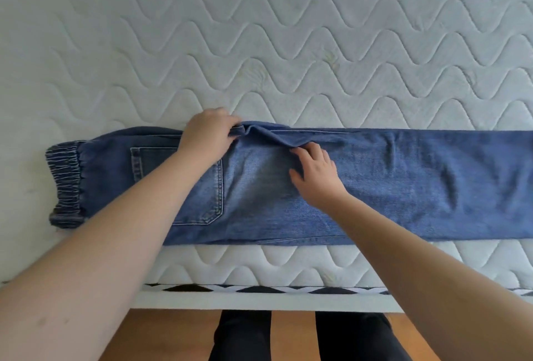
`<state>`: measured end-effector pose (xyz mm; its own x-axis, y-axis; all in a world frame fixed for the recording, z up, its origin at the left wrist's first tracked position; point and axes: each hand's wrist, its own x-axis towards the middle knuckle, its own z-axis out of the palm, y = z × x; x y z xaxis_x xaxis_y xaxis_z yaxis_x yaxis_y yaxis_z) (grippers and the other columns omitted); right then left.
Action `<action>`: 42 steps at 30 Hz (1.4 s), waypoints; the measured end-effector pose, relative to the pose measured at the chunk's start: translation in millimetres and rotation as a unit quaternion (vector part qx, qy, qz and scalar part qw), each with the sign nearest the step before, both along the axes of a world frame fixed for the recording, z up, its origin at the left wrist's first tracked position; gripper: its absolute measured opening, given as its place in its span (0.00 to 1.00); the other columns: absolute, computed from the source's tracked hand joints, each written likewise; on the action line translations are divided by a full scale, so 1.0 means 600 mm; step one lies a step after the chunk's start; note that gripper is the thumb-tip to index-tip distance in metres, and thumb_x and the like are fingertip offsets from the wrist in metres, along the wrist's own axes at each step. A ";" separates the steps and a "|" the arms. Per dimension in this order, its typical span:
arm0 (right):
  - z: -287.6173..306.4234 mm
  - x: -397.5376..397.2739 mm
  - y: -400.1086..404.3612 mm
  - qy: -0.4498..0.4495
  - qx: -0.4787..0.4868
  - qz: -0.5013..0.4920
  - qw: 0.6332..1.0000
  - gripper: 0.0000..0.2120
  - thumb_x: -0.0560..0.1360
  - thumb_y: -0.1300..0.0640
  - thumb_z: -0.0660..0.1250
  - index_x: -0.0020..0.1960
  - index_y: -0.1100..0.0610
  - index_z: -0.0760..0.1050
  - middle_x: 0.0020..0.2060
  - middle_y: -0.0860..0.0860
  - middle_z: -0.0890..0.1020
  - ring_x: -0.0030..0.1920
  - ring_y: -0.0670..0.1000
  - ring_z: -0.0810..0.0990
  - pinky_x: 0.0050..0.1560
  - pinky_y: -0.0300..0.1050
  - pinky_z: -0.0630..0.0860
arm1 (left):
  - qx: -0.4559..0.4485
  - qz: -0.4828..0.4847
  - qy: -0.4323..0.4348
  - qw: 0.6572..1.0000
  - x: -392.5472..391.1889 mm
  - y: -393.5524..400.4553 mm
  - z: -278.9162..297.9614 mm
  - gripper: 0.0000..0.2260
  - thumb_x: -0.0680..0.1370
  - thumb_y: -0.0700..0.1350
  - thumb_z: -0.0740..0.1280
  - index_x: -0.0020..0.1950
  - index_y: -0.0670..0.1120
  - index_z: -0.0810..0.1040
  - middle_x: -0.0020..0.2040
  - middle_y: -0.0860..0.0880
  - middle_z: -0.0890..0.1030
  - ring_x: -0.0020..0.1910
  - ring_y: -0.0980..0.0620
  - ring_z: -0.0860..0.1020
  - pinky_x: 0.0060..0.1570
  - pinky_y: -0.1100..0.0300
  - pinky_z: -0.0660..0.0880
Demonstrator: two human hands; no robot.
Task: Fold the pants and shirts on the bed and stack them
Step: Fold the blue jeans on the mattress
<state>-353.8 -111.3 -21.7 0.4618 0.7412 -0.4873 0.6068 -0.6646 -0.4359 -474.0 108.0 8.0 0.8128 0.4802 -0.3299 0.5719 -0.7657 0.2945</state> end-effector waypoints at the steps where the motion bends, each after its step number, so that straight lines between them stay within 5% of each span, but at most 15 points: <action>1: 0.000 0.002 0.002 0.017 0.005 -0.024 1.000 0.21 0.79 0.53 0.62 0.72 0.54 0.68 0.68 0.52 0.68 0.66 0.56 0.66 0.65 0.51 0.63 | 0.041 -0.029 -0.035 0.998 -0.013 -0.013 0.003 0.12 0.73 0.37 0.71 0.55 0.45 0.83 0.41 0.45 0.73 0.45 0.39 0.76 0.42 0.49 0.70; 5: 0.006 0.013 0.009 0.107 0.050 -0.153 0.981 0.17 0.80 0.54 0.61 0.68 0.53 0.71 0.62 0.48 0.73 0.63 0.52 0.71 0.60 0.44 0.66 | 0.134 -0.078 -0.107 0.982 -0.069 -0.076 -0.006 0.26 0.73 0.34 0.61 0.71 0.42 0.74 0.62 0.40 0.77 0.60 0.38 0.75 0.58 0.44 0.69; 9: 0.016 0.002 -0.004 0.080 0.054 -0.216 0.972 0.16 0.80 0.55 0.60 0.68 0.52 0.71 0.60 0.46 0.74 0.63 0.51 0.72 0.63 0.45 0.66 | 0.093 -0.056 0.011 0.994 -0.109 -0.128 -0.045 0.32 0.78 0.44 0.62 0.80 0.44 0.56 0.79 0.42 0.59 0.77 0.41 0.60 0.75 0.42 0.57; 13: 0.023 -0.030 -0.032 -0.125 -0.002 -0.203 0.971 0.18 0.80 0.56 0.60 0.69 0.55 0.71 0.65 0.53 0.74 0.66 0.57 0.67 0.68 0.51 0.59 | 0.076 -0.018 0.061 0.995 -0.119 -0.161 -0.089 0.34 0.82 0.60 0.52 0.81 0.48 0.42 0.82 0.45 0.44 0.80 0.44 0.46 0.76 0.39 0.46; 20: 0.034 -0.100 0.049 -0.121 0.130 0.038 0.983 0.24 0.83 0.49 0.48 0.75 0.56 0.67 0.76 0.52 0.65 0.77 0.54 0.59 0.77 0.50 0.51 | 0.086 -0.003 0.089 0.992 -0.113 -0.156 -0.117 0.34 0.79 0.65 0.40 0.78 0.50 0.30 0.80 0.48 0.35 0.78 0.49 0.35 0.73 0.45 0.29; 23: 0.005 -0.111 0.087 -0.092 0.069 0.083 0.990 0.28 0.83 0.45 0.42 0.80 0.54 0.55 0.79 0.50 0.54 0.79 0.50 0.49 0.78 0.46 0.41 | 0.065 0.012 0.073 0.995 -0.114 -0.152 -0.116 0.35 0.77 0.65 0.39 0.78 0.49 0.33 0.81 0.50 0.37 0.78 0.51 0.36 0.73 0.49 0.30; 27: -0.045 -0.082 0.047 -0.147 -0.013 0.137 0.979 0.30 0.83 0.41 0.45 0.81 0.52 0.44 0.80 0.50 0.47 0.79 0.49 0.44 0.77 0.47 0.38 | 0.071 0.012 0.030 0.997 -0.120 -0.156 -0.121 0.36 0.80 0.65 0.47 0.79 0.48 0.35 0.80 0.50 0.39 0.80 0.50 0.44 0.77 0.47 0.41; 32: -0.064 -0.007 -0.059 -0.196 -0.074 0.036 0.977 0.33 0.81 0.34 0.39 0.79 0.48 0.35 0.79 0.46 0.40 0.79 0.48 0.41 0.77 0.49 0.38 | 0.094 -0.003 0.025 0.995 -0.122 -0.158 -0.131 0.34 0.80 0.65 0.44 0.79 0.51 0.34 0.81 0.48 0.38 0.80 0.47 0.42 0.77 0.44 0.40; 36: -0.060 0.030 -0.114 -0.194 -0.102 -0.022 0.975 0.35 0.79 0.32 0.35 0.80 0.49 0.36 0.80 0.46 0.43 0.79 0.49 0.43 0.78 0.52 0.39 | 0.102 -0.036 0.006 0.994 -0.128 -0.156 -0.127 0.31 0.81 0.63 0.47 0.81 0.55 0.40 0.81 0.44 0.42 0.80 0.44 0.47 0.77 0.40 0.45; 42: -0.057 0.040 -0.134 -0.189 -0.086 -0.020 0.978 0.33 0.79 0.34 0.35 0.80 0.48 0.37 0.80 0.46 0.44 0.79 0.48 0.43 0.78 0.50 0.38 | 0.126 -0.063 0.013 0.990 -0.118 -0.158 -0.099 0.29 0.82 0.57 0.52 0.81 0.48 0.53 0.81 0.45 0.53 0.80 0.47 0.53 0.77 0.42 0.48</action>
<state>-329.7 -191.6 -55.7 0.6595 0.6410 -0.3927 0.6751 -0.7348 -0.0657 -544.6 13.3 -51.6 0.8644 0.4449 -0.2343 0.4715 -0.8790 0.0706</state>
